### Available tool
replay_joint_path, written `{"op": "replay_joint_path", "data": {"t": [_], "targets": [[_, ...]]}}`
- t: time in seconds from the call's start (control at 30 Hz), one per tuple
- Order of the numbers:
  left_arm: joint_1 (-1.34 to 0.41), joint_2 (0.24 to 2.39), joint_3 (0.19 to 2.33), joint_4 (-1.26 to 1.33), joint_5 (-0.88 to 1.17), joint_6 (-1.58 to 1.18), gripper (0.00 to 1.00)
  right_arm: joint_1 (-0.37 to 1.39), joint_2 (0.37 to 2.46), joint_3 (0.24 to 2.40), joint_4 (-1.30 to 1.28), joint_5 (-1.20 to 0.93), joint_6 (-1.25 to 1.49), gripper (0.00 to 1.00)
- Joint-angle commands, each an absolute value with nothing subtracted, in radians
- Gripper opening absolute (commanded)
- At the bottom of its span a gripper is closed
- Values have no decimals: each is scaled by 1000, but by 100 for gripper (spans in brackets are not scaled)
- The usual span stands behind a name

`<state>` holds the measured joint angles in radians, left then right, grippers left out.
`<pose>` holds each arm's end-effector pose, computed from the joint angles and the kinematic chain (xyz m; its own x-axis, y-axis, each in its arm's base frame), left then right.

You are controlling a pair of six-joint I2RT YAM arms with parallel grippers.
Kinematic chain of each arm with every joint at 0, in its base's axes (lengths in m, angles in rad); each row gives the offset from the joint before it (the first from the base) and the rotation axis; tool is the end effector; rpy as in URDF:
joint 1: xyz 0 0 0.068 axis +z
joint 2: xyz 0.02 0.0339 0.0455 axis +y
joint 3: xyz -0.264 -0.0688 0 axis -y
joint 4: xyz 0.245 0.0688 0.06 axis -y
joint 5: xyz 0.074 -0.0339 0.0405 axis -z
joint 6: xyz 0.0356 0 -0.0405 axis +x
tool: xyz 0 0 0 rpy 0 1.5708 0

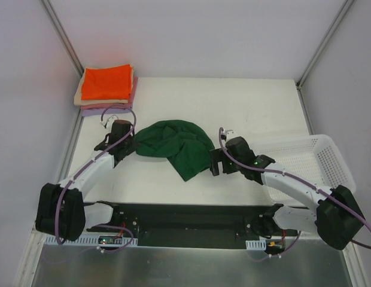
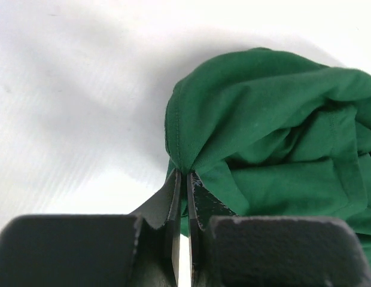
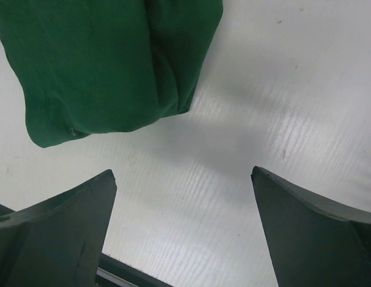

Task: Fold and stack the t-shirts
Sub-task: Flatten out the tshirt

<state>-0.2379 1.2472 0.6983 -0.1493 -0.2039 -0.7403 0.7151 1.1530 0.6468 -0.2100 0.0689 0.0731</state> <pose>0.2541 -0.0542 0.2172 -0.5152 -0.5547 -0.6533 -0.3623 0.8318 -0.4206 0.1820 0.1548 0.2166 -0.5393 -0.3718 -0.7556 -0.5771 0.8166 0.0100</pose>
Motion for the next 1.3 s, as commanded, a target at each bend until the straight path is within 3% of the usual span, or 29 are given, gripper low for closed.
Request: {"op": "replay_joint_path", "data": {"t": [0.0,0.13,0.4,0.63,0.73,0.93,1.03,1.27], "targets": [[-219,1141,632,-204,-252,-750,0,741,1196,656,-147,68,165,99],[-219,1066,612,-225,-247,-762,0,852,1239,670,-115,106,320,96],[-219,1019,598,-245,-202,-781,0,1155,1474,872,-178,431,454,91],[-219,997,589,-259,-201,-781,0,1198,1722,1120,-313,485,367,82],[-219,989,589,-262,-196,-779,0,1198,1778,1144,-305,454,365,73],[-219,988,591,-268,-206,-785,0,1197,1855,1151,-357,457,403,67],[-219,985,589,-270,-219,-785,0,1198,1862,1140,-383,501,425,55],[-218,982,597,-290,-282,-784,0,1187,1763,1086,-411,587,448,10]]}}
